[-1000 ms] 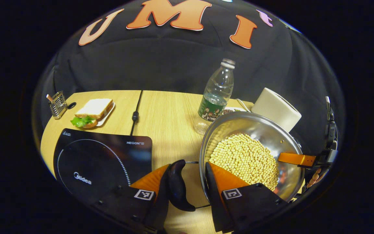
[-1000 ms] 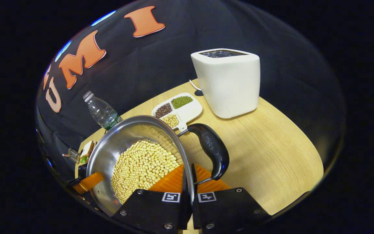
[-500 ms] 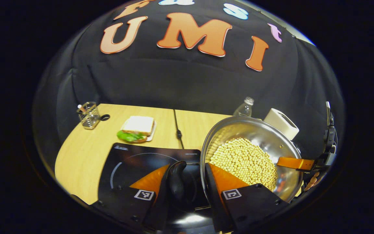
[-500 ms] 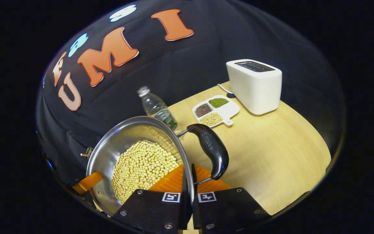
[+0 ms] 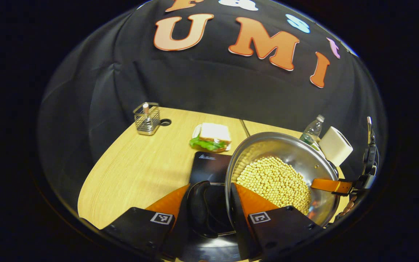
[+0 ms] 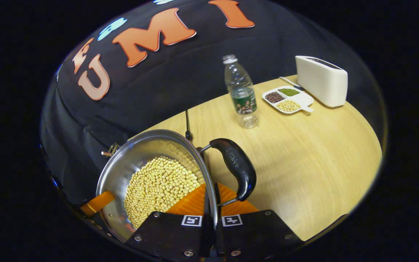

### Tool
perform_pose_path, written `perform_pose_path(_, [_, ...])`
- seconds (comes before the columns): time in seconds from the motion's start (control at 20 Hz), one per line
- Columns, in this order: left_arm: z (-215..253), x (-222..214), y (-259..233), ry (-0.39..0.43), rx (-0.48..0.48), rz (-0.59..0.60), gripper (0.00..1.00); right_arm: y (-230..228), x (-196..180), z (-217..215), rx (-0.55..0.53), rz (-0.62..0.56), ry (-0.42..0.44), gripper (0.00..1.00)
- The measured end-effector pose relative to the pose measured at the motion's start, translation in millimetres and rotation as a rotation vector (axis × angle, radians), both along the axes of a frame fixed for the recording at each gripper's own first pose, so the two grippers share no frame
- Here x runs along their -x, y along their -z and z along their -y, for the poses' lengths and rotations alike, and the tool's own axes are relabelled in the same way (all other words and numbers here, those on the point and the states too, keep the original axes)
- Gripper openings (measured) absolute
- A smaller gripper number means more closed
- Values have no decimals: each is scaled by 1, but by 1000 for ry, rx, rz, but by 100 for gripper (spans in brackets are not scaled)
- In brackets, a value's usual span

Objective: First push the handle of the pot to place it horizontally, then grasp the pot with both hands and set it on the induction cooktop.

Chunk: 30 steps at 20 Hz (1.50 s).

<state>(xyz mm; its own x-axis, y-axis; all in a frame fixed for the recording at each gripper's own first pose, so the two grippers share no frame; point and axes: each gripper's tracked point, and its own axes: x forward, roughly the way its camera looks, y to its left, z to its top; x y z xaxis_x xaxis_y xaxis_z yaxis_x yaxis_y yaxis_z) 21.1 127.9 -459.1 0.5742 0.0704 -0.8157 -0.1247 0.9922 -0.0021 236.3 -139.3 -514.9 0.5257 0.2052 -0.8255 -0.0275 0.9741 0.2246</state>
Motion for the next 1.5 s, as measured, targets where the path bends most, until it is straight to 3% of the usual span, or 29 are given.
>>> perform_pose_path(0.25, [-30,11,20,-27,17,-35,65,-17,-8,12,23,-25,-32,6])
perform_pose_path(0.3, [-31,10,19,-25,28,-29,59,-12,-9,11,36,-17,-31,6])
perform_pose_path(0.4, [-34,6,24,-20,30,-20,62,-15,-7,14,68,-11,-56,7])
perform_pose_path(0.45, [-33,5,23,-14,29,-15,59,-18,-5,14,76,2,-79,10])
perform_pose_path(0.5, [-33,5,23,-14,27,-17,66,-20,-4,13,95,23,-96,13])
perform_pose_path(0.6, [-35,8,25,-22,16,-36,65,-31,-4,15,127,59,-119,30])
perform_pose_path(0.75, [-41,-3,1,-30,-48,36,77,-41,-1,25,135,64,-143,80])
perform_pose_path(0.8, [-45,-6,-13,-32,-81,64,87,-43,-2,32,155,76,-141,86])
perform_pose_path(0.85, [-45,-8,-25,-28,-98,96,90,-46,-4,39,171,90,-136,95])
perform_pose_path(1.1, [-24,-9,-80,-22,-138,185,100,-83,-8,61,146,156,-106,95])
perform_pose_path(1.5, [49,-23,-219,6,-72,442,98,-206,-17,119,142,371,-91,95])
